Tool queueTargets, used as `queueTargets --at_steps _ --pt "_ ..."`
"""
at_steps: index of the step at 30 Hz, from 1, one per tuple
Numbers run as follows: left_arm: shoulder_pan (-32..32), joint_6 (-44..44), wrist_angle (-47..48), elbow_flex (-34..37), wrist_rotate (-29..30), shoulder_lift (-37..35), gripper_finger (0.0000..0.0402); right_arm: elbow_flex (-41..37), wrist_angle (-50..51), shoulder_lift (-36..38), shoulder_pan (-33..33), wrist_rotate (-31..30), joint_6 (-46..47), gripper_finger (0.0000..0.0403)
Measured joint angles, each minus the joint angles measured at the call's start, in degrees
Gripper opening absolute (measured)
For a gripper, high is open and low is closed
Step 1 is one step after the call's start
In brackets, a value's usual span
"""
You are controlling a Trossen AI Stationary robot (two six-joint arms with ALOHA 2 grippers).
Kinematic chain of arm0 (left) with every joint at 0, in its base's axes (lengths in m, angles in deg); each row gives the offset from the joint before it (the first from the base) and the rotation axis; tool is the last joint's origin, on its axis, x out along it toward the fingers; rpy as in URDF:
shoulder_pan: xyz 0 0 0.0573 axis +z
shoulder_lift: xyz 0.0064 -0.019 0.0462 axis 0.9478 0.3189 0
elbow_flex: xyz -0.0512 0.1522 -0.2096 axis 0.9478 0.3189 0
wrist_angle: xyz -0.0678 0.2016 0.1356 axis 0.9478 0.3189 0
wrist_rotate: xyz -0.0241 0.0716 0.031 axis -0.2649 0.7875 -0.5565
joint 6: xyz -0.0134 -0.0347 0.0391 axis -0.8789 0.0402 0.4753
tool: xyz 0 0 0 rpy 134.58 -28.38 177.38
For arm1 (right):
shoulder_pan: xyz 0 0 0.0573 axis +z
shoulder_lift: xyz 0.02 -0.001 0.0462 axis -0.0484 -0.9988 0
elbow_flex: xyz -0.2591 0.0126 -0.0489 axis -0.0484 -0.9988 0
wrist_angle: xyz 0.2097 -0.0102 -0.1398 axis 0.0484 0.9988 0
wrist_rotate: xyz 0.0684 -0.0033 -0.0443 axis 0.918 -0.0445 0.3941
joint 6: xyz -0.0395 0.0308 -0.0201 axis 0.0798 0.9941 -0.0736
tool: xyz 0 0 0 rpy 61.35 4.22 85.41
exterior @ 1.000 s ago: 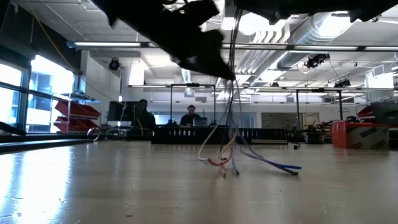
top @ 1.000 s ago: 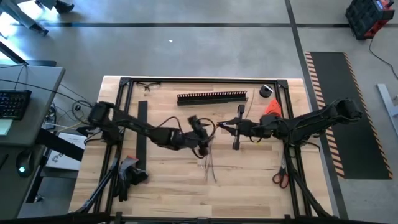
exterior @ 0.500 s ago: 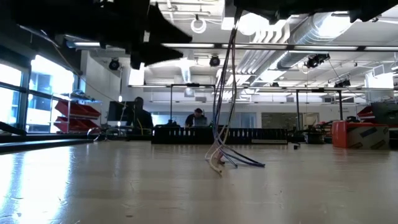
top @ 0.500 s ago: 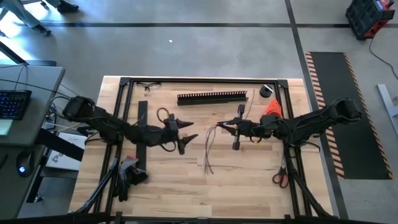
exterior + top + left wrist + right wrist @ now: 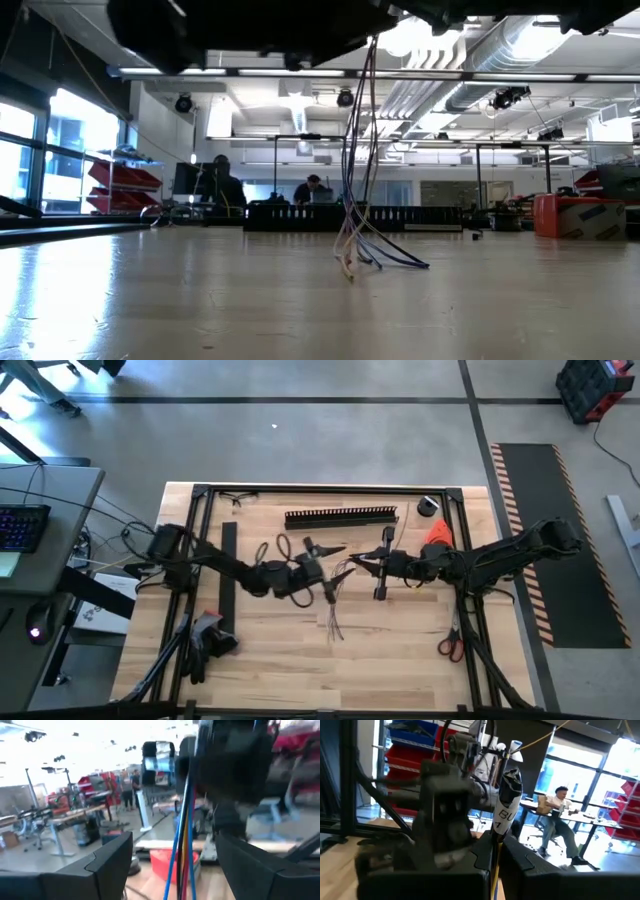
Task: Ziptie cables
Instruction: Wrap the cable wires with a black zip tie
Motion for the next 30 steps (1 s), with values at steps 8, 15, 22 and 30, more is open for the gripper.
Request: queueTargets --at_steps 8,15,22,30 --pt "0.6 -5.3 22.8 -7.8 9.9 4.7 0.0244 0.0 -0.6 0.0 0.0 0.8 -0.1 0.0000" --pt "1.0 -12.7 33.1 -7.7 11.9 4.8 0.0156 0.0 -3.1 1.8 2.5 0.8 0.0 0.0000" --pt "1.1 -14.2 39.2 -7.7 11.8 4.8 0.0073 0.0 -2.7 7.5 6.9 -0.9 -2.6 0.0000" --pt "-2.1 -18.9 51.7 -7.7 15.7 3.3 0.0005 0.0 3.6 13.9 12.0 -11.7 -5.1 0.0000"
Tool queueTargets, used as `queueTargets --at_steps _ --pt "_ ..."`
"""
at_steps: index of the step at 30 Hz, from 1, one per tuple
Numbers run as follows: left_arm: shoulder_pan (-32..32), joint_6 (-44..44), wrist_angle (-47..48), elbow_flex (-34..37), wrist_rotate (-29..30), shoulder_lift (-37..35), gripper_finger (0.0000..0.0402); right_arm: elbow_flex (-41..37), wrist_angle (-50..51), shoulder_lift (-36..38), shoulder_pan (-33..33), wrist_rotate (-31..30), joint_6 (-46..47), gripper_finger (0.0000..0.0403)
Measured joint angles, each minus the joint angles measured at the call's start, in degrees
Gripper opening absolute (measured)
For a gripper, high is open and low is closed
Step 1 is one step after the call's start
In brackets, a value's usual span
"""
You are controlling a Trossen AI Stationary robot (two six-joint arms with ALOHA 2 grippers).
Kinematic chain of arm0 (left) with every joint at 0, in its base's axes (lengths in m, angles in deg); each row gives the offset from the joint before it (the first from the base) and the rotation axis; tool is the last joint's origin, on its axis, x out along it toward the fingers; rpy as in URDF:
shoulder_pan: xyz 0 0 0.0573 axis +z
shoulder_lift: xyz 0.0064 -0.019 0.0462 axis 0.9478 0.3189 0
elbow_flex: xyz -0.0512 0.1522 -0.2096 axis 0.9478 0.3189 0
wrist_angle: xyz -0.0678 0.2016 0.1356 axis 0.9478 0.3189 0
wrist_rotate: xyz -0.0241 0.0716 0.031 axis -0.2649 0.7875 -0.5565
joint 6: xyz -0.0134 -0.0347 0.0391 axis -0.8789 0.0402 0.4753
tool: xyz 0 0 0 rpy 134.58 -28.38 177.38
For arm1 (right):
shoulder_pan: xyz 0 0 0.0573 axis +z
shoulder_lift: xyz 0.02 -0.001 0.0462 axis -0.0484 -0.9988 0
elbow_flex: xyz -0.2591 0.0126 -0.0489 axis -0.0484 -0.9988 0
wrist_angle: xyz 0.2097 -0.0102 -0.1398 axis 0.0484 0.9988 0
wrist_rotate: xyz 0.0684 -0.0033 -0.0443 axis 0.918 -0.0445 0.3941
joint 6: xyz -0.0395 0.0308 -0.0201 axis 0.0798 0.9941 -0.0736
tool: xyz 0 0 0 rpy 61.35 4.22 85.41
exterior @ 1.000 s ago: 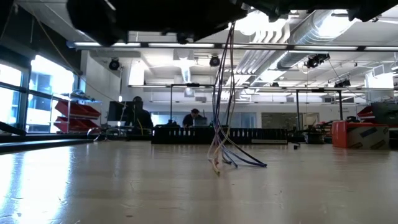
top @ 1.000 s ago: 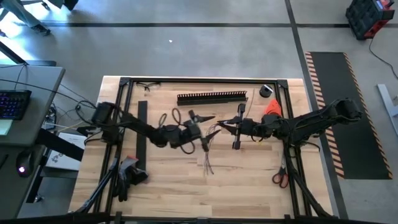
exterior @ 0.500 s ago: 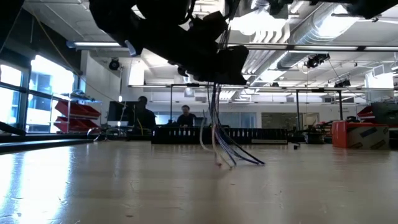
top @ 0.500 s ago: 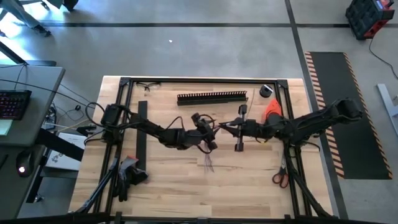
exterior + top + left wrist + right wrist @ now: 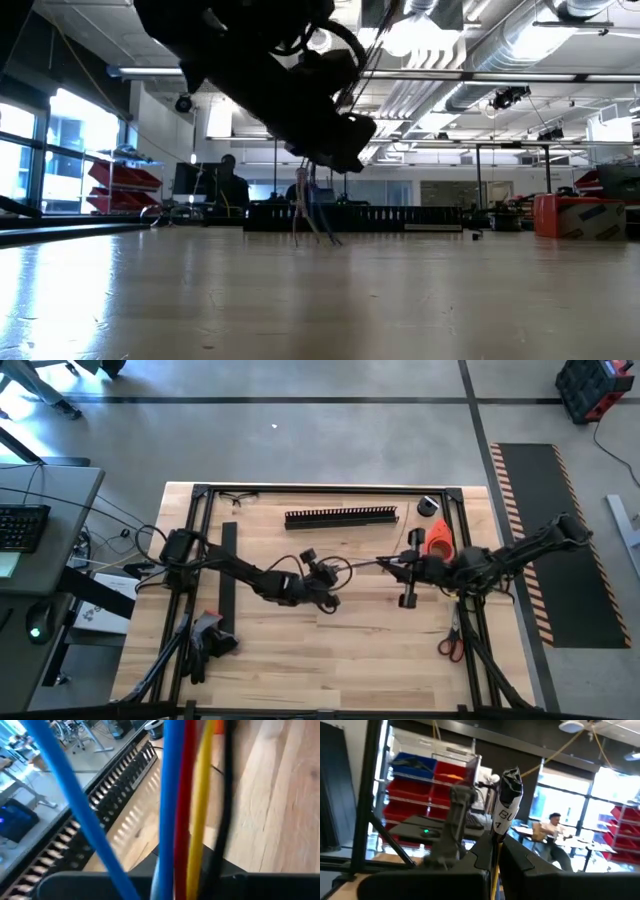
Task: Ziptie cables
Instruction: Wrap the cable wires with a black zip tie
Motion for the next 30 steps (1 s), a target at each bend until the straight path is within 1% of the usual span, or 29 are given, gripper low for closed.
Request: queueTargets --at_steps 2,3,5,7,9,12,14,16,19,23,27,30 --pt "-1.0 -0.1 4.2 0.0 2.1 -2.0 0.0002 0.0 2.2 0.7 0.4 -1.7 1.0 0.0000" --pt "-1.4 -0.6 8.0 0.0 2.8 -3.3 0.0001 0.0 3.4 0.7 0.3 -2.3 1.7 0.0000" --pt "-2.0 -2.9 16.8 0.0 3.2 -6.3 0.0001 0.0 5.7 0.2 -0.5 -2.5 4.3 0.0000" --pt "-2.4 -6.1 26.4 0.0 2.2 -9.6 0.0000 0.0 7.6 -1.2 -1.8 -2.5 7.8 0.0000" --pt "-2.5 -8.4 36.3 0.0 -0.6 -12.5 0.0000 -0.1 8.6 -3.5 -3.4 -2.2 11.2 0.0000" --pt "-1.8 -8.9 49.3 0.0 -7.0 -15.4 0.0000 -0.1 9.5 -8.3 -6.0 -1.8 16.0 0.0000" --pt "-1.1 -7.8 55.3 0.0 -10.3 -16.1 0.0000 -0.1 9.7 -12.0 -7.6 -1.8 19.3 0.0000" --pt "-0.6 -6.5 59.0 0.0 -12.3 -15.8 0.0000 -0.1 10.4 -16.0 -9.2 -1.7 23.2 0.0000" --pt "0.3 -3.7 59.0 1.6 -15.1 -14.5 0.0000 -0.1 13.2 -22.3 -12.2 -1.8 30.3 0.0000" --pt "0.8 -2.7 53.9 6.3 -20.0 -12.9 0.0000 -0.2 16.4 -28.8 -13.8 -1.9 37.2 0.0000" --pt "0.7 -4.5 47.7 11.1 -22.9 -12.8 0.0008 -0.2 20.1 -31.7 -12.7 -1.6 43.3 0.0000" --pt "0.6 -5.9 44.7 13.6 -22.1 -13.2 0.0025 -0.2 23.7 -32.7 -11.0 -1.6 46.8 0.0000"
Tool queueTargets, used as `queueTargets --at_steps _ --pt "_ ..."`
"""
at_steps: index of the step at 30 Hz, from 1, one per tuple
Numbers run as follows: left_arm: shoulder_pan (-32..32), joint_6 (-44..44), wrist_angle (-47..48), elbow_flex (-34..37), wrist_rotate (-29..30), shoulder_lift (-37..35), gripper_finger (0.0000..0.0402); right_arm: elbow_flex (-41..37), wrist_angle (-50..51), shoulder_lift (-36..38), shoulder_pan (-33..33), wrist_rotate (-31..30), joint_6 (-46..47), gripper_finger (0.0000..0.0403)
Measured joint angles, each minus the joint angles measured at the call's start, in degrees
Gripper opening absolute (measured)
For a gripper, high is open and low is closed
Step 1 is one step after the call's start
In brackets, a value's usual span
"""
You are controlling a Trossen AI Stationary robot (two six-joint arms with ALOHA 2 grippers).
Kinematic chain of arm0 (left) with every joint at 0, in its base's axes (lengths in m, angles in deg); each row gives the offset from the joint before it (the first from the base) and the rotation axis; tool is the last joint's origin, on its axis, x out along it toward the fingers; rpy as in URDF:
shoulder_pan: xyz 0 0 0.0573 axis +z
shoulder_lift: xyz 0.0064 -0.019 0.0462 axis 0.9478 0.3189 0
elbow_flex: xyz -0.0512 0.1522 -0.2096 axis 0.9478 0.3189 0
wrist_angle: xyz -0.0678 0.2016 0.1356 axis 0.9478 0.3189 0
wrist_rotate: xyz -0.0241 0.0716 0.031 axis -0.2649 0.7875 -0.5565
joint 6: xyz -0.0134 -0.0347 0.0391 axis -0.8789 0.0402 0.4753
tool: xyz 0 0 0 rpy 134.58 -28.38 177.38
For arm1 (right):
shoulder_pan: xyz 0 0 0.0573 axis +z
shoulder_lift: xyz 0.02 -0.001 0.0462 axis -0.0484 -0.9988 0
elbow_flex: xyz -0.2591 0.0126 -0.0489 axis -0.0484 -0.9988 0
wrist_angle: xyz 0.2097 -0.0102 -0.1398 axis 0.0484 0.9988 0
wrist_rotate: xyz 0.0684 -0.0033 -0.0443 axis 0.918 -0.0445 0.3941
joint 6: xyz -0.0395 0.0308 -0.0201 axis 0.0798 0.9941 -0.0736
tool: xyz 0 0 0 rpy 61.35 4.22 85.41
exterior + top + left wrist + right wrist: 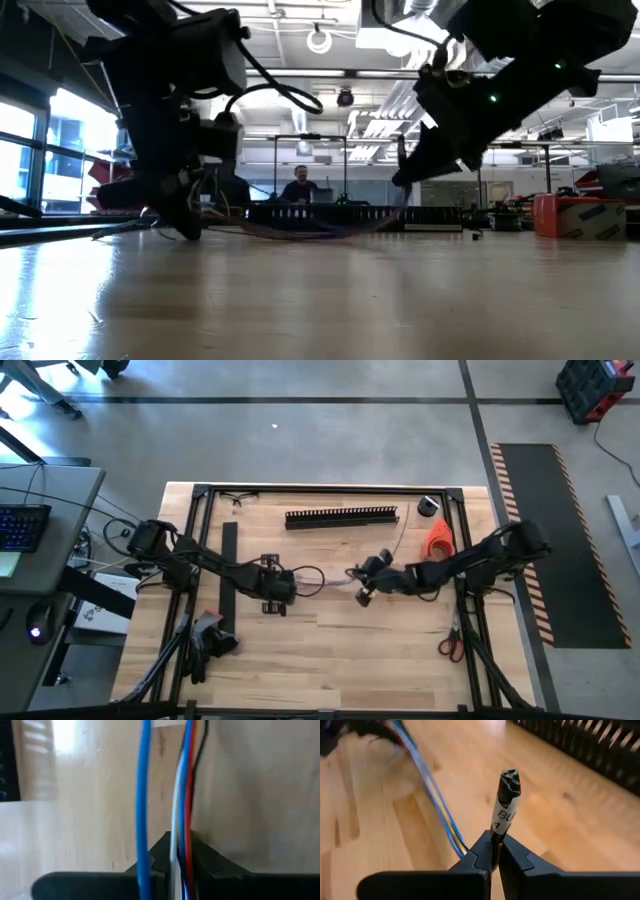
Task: Ziptie cables
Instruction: Wrap the cable wires with a black zip tie
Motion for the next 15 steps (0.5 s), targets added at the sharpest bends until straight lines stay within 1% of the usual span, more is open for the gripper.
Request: queueTargets --at_steps 4,8,11,15 --pt "0.0 0.0 -1.2 1.6 1.2 0.0 0.0055 0.0 4.2 -0.5 1.9 0.6 4.3 0.0000" --pt "0.0 0.4 0.0 2.0 2.8 -0.2 0.0083 0.0 8.4 -0.8 3.6 0.7 8.5 0.0006" --pt "0.0 0.4 2.8 1.9 4.1 -0.3 0.0099 0.0 12.0 -0.8 5.2 0.2 10.9 0.0034" --pt "0.2 -1.0 9.1 2.2 5.4 -1.5 0.0110 0.0 17.8 -0.8 7.2 0.2 13.5 0.0096"
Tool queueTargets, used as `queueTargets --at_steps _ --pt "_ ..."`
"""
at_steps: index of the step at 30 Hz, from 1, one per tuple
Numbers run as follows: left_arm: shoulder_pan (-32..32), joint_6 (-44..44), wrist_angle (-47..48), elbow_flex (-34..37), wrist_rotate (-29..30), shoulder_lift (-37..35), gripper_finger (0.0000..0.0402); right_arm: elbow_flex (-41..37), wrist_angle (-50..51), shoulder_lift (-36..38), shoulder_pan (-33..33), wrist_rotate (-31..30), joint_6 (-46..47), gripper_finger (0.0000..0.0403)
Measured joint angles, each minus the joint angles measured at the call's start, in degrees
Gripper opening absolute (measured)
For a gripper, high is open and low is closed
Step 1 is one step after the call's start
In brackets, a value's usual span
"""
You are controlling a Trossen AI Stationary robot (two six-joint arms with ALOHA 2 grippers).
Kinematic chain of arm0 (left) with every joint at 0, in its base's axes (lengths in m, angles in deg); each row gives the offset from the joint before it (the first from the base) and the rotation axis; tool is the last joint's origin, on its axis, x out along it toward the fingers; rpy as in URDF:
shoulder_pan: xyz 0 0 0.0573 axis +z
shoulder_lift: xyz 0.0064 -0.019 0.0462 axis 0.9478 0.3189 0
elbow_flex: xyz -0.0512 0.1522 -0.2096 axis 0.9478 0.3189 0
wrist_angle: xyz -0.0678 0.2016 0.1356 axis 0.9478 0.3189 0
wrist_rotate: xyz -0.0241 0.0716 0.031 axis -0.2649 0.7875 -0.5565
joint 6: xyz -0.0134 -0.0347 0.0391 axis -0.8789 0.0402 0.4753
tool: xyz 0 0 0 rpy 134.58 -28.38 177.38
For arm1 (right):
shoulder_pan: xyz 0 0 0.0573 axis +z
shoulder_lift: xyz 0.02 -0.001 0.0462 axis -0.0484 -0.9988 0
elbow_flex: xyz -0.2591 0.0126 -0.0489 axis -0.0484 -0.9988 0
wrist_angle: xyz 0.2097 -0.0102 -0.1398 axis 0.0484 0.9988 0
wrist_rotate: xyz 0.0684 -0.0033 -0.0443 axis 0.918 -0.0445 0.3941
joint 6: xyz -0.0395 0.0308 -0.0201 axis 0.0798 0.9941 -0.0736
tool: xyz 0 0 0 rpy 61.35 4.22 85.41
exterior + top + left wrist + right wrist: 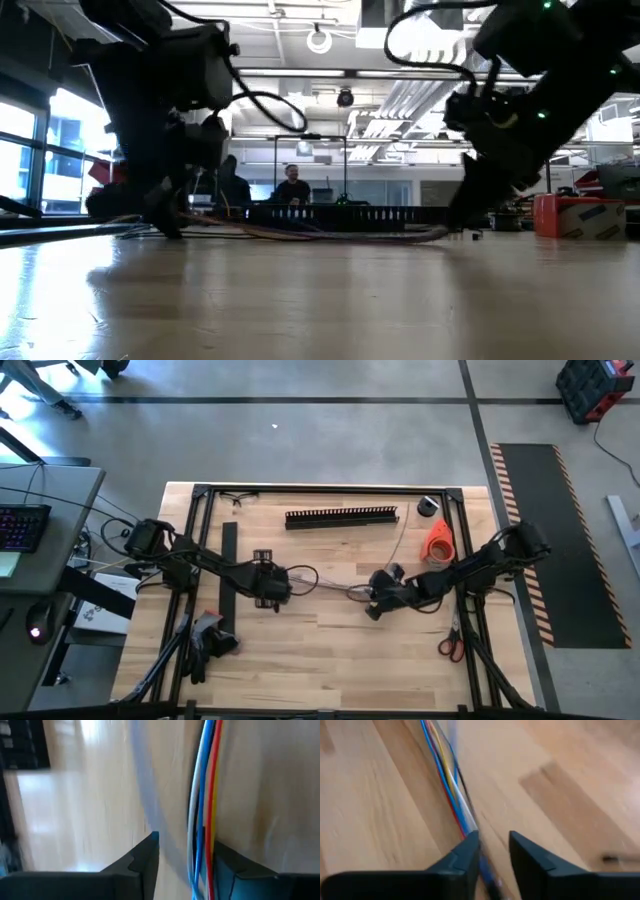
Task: Ziptie cables
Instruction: Wrap the cable wires with a black zip tie
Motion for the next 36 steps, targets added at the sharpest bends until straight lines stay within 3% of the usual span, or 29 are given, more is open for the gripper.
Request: queueTargets --at_steps 8,16,19,23,28,31,33,36 --pt "-2.5 -9.0 15.5 0.3 -2.4 -5.7 0.0111 0.2 16.3 1.7 3.5 -1.3 8.2 0.0203" --pt "-8.0 -22.7 23.5 0.2 -7.3 -15.7 0.0111 0.0 32.5 17.2 6.8 -2.8 8.7 0.0224" --pt "-9.4 -27.2 20.4 0.2 -4.6 -19.1 0.0111 0.0 32.3 23.2 5.9 -4.4 2.6 0.0224" --pt "-9.9 -27.2 10.5 0.2 -0.9 -21.2 0.0111 0.1 28.8 25.4 0.9 -4.3 -10.0 0.0224" --pt "-9.9 -20.0 -2.9 0.1 -1.9 -20.5 0.0111 0.1 24.8 23.1 -8.2 7.6 -32.2 0.0224" --pt "-10.0 -18.0 -7.7 0.1 -1.4 -19.5 0.0111 0.1 22.9 21.4 -13.3 10.5 -45.4 0.0224" --pt "-10.0 -17.5 -10.0 0.1 -1.2 -18.7 0.0111 0.1 20.9 20.8 -16.9 13.1 -51.2 0.0218" --pt "-10.5 -17.5 -10.5 0.1 -0.7 -17.2 0.0111 0.1 18.3 18.7 -22.3 23.9 -55.5 0.0200"
